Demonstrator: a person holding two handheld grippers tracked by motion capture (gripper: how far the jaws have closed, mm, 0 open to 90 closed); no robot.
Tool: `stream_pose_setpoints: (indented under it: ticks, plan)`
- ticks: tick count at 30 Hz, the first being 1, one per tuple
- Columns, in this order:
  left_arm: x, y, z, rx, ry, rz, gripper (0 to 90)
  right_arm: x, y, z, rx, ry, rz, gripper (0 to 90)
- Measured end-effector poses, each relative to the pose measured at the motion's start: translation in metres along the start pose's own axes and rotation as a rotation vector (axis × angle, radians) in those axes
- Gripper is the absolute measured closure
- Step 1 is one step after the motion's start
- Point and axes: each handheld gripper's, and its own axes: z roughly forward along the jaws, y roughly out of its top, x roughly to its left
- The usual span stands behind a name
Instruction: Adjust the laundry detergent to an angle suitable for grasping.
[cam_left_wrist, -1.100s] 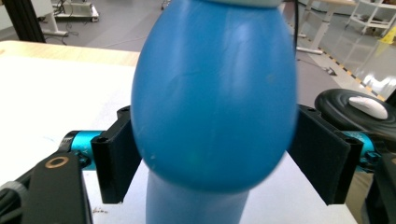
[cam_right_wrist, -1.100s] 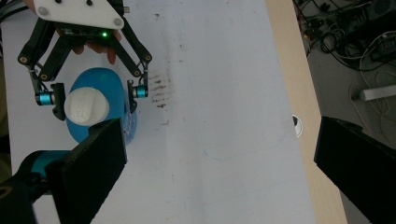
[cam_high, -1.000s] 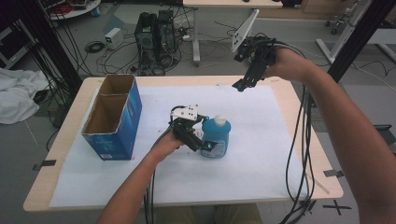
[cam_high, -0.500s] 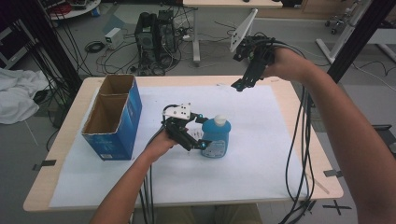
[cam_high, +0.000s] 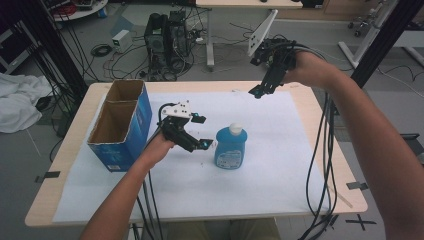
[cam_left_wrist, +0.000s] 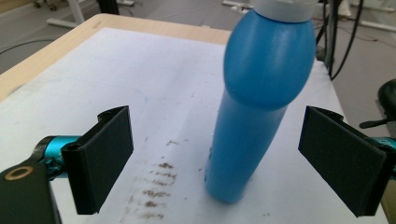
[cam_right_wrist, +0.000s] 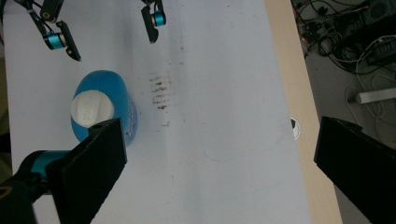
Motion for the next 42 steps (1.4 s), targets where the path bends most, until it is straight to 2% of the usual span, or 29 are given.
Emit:
stream_pose_setpoints:
  ticks: [3,5,10,11,15,16,17,18,19,20,21,27,31,32,33,34,35,36,37,38,40,41,42]
  plan:
    - [0.006,0.009,-0.005,0.077,0.036,0.018,10.1,-0.001,-0.002,0.001,-0.009,-0.001,0.002,1.4]
    - [0.011,0.016,-0.009,0.100,0.054,-0.016,10.1,-0.002,-0.003,0.001,-0.008,0.000,0.003,1.4]
    - [0.027,0.036,-0.018,0.189,0.080,-0.033,10.2,-0.003,-0.006,0.003,-0.015,0.004,0.004,1.4]
    - [0.030,0.039,-0.019,0.205,0.077,-0.061,10.2,-0.003,-0.006,0.003,-0.017,0.005,0.003,1.4]
    - [0.040,0.051,-0.021,0.279,0.094,-0.053,10.2,-0.004,-0.010,0.006,-0.021,0.010,0.006,1.4]
    - [0.042,0.053,-0.022,0.292,0.086,-0.067,10.1,-0.004,-0.011,0.006,-0.023,0.010,0.008,1.4]
    - [0.044,0.055,-0.021,0.291,0.096,-0.077,10.2,-0.004,-0.013,0.006,-0.020,0.012,0.011,1.4]
    - [0.047,0.057,-0.021,0.313,0.100,-0.075,10.2,-0.004,-0.013,0.006,-0.020,0.012,0.011,1.4]
    - [0.046,0.057,-0.018,0.297,0.114,-0.109,10.2,-0.004,-0.014,0.007,-0.022,0.013,0.009,1.4]
    - [0.048,0.059,-0.017,0.298,0.126,-0.114,10.2,-0.005,-0.015,0.007,-0.026,0.014,0.006,1.4]
    - [0.047,0.060,-0.015,0.287,0.132,-0.138,10.2,-0.005,-0.016,0.007,-0.027,0.014,0.010,1.4]
    - [0.050,0.073,-0.009,0.276,0.161,-0.177,10.2,-0.005,-0.020,0.008,-0.024,0.020,0.009,1.4]
    - [0.052,0.079,-0.006,0.286,0.166,-0.179,10.2,-0.006,-0.022,0.009,-0.028,0.024,0.005,1.4]
    - [0.054,0.081,-0.008,0.329,0.164,-0.141,10.2,-0.006,-0.022,0.009,-0.027,0.025,0.006,1.4]
    - [0.066,0.088,-0.020,0.522,0.119,0.045,10.2,-0.007,-0.024,0.009,-0.028,0.029,0.004,1.4]
    - [0.068,0.090,-0.021,0.539,0.110,0.074,10.2,-0.007,-0.024,0.009,-0.028,0.029,0.004,1.4]
    - [0.068,0.091,-0.021,0.545,0.110,0.082,10.3,-0.007,-0.026,0.009,-0.026,0.029,0.011,1.4]
    - [0.067,0.090,-0.021,0.527,0.109,0.054,10.3,-0.007,-0.026,0.010,-0.026,0.030,0.011,1.4]
    - [0.068,0.090,-0.020,0.526,0.117,0.059,10.3,-0.007,-0.027,0.010,-0.023,0.033,0.014,1.4]
    - [0.067,0.088,-0.020,0.512,0.121,0.039,10.3,-0.007,-0.027,0.010,-0.023,0.033,0.014,1.4]
    - [0.071,0.089,-0.021,0.541,0.106,0.061,10.3,-0.008,-0.027,0.010,-0.028,0.035,0.011,1.4]
    - [0.070,0.088,-0.020,0.522,0.114,0.049,10.3,-0.008,-0.027,0.009,-0.030,0.036,0.010,1.4]
    - [0.072,0.089,-0.021,0.542,0.102,0.066,10.3,-0.008,-0.028,0.009,-0.030,0.038,0.011,1.4]
